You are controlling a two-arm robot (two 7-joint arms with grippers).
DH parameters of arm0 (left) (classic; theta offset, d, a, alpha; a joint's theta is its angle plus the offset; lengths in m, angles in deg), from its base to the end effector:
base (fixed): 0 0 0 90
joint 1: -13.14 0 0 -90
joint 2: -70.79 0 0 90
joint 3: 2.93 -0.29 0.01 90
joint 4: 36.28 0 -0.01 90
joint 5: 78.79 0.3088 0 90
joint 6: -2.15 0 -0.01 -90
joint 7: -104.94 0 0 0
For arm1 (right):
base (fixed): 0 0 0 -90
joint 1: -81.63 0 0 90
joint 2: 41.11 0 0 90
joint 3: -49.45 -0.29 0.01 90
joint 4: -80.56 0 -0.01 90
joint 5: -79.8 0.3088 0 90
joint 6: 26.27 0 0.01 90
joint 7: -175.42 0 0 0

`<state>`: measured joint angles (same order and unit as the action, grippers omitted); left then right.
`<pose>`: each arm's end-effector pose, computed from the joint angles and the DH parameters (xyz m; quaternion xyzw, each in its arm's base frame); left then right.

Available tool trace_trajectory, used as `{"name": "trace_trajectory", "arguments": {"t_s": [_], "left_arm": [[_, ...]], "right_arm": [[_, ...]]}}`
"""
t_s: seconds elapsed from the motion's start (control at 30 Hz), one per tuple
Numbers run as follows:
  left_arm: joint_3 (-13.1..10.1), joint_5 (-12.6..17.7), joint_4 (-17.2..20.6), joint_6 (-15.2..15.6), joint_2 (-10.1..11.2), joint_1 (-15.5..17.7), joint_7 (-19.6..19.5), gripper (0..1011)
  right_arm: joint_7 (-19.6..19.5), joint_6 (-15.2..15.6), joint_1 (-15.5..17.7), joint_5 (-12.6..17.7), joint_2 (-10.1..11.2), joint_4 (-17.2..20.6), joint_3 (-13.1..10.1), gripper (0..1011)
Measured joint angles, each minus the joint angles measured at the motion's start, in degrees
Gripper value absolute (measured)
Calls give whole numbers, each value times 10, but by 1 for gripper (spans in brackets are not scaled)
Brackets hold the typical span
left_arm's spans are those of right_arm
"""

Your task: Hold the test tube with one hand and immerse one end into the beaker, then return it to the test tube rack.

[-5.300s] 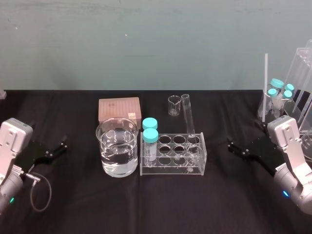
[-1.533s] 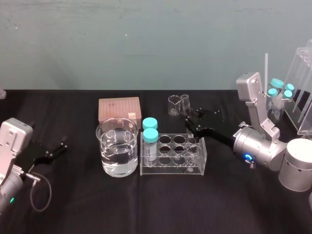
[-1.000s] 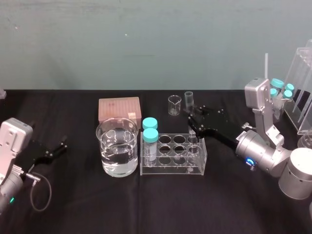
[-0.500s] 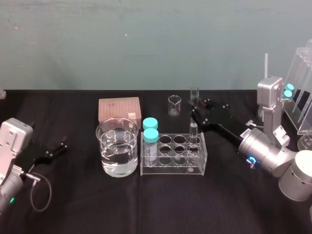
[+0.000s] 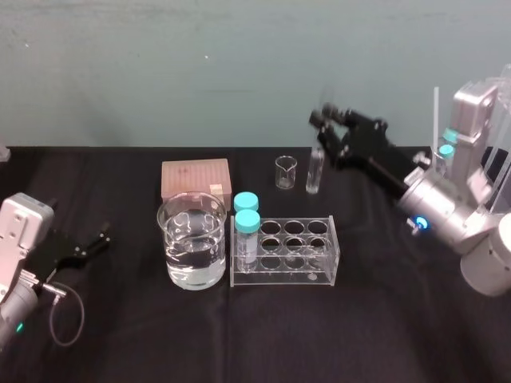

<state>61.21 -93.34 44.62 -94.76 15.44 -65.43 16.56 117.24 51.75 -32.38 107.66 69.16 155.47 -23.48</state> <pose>0.3581 0.0827 -0.3023 0.1415 -0.1325 0.5799 0.7913 0.4340 -0.0459 -0.2325 0.0966 -0.0982 -0.4048 0.9039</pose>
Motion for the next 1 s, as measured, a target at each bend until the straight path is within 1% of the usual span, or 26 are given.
{"name": "trace_trajectory", "arguments": {"t_s": [0.2,0.37,0.7,1.0], "left_arm": [[0,0,0,0,0,0,0,1000],[0,0,0,0,0,0,0,1000],[0,0,0,0,0,0,0,1000],[0,0,0,0,0,0,0,1000]], "right_arm": [[-5,-8,-6,8,5,36,-14,226],[-20,-5,-7,4,9,50,-21,227],[-49,11,4,-10,9,55,-28,226],[-61,19,9,-22,4,46,-29,226]]}}
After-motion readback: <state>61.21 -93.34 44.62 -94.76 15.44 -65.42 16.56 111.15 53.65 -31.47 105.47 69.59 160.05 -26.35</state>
